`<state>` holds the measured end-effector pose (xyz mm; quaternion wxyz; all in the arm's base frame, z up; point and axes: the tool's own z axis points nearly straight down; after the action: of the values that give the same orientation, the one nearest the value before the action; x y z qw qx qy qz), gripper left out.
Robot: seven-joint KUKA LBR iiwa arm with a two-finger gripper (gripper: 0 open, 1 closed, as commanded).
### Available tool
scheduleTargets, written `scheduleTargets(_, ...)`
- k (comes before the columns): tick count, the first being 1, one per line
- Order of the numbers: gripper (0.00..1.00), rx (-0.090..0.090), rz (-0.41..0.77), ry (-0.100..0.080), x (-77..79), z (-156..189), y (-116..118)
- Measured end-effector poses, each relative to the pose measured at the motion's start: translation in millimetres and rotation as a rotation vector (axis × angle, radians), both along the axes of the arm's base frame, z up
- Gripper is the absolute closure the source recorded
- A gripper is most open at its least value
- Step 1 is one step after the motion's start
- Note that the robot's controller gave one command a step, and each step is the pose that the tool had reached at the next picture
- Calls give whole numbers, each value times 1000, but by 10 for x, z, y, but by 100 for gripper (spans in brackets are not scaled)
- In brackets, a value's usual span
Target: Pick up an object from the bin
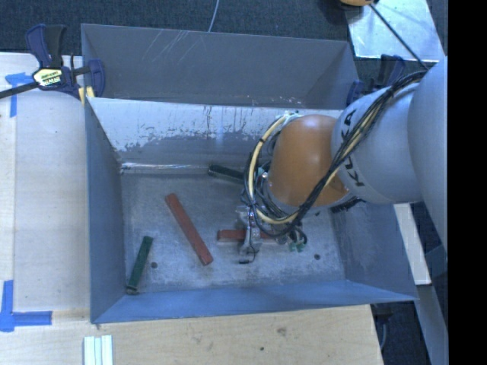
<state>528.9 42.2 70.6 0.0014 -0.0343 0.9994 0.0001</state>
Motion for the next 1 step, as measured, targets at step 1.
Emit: scheduleTargets(1, 100, 0, -41, 1, 77, -1, 84)
